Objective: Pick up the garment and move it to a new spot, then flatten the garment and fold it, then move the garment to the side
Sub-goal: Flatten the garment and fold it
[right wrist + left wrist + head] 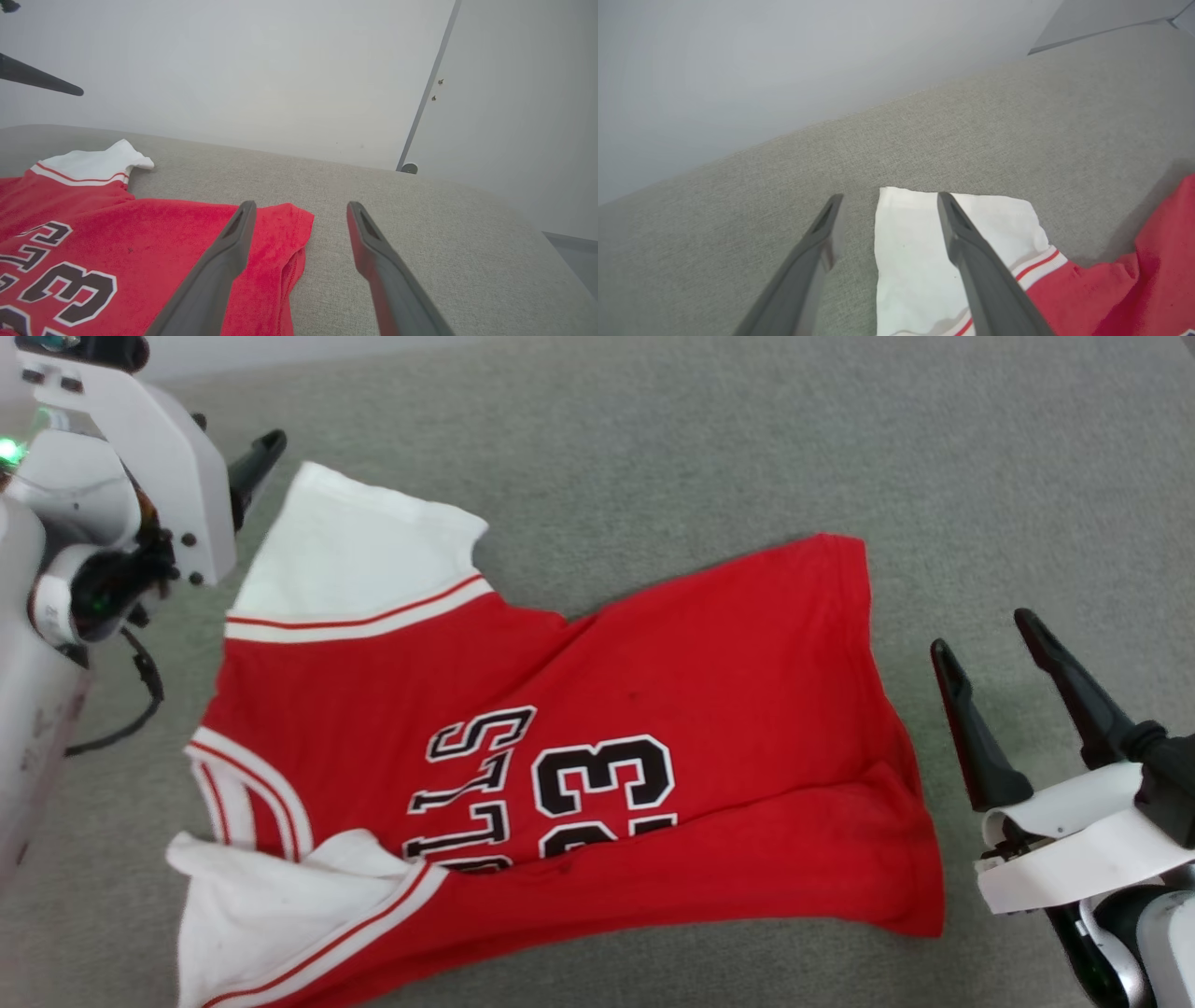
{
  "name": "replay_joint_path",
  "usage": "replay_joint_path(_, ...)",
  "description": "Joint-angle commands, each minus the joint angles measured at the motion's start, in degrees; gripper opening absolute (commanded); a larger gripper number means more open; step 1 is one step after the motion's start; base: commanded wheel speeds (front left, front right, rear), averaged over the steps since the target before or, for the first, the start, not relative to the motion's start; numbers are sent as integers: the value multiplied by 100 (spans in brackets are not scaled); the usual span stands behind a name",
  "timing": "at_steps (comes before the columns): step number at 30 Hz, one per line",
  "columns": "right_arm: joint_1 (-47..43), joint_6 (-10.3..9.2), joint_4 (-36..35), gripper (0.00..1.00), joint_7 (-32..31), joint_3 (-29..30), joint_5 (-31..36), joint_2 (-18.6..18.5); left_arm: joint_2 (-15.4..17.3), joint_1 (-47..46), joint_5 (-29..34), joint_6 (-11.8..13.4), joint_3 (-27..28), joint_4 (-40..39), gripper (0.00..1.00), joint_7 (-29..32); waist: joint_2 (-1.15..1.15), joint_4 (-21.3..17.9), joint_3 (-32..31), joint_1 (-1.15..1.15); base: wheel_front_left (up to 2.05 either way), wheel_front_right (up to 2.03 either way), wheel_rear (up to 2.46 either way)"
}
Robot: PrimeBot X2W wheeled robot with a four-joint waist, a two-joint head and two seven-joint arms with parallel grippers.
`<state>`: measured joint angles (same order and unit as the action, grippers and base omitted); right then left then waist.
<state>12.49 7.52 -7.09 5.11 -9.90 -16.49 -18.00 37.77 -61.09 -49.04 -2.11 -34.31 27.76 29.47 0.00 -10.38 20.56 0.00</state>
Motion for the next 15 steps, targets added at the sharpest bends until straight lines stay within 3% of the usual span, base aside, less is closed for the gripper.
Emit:
replay_joint_path(1,83,-7,69,100,52,-20,-11,45,-5,-129,16,-70,-43,159,100,117,0,-282,290,0,0,0,0)
replay_joint_path(15,193,-7,366,100,254,-84,-229,147,-28,-651,157,-301,-448,1107,100,857,0,-506,548,0,0,0,0)
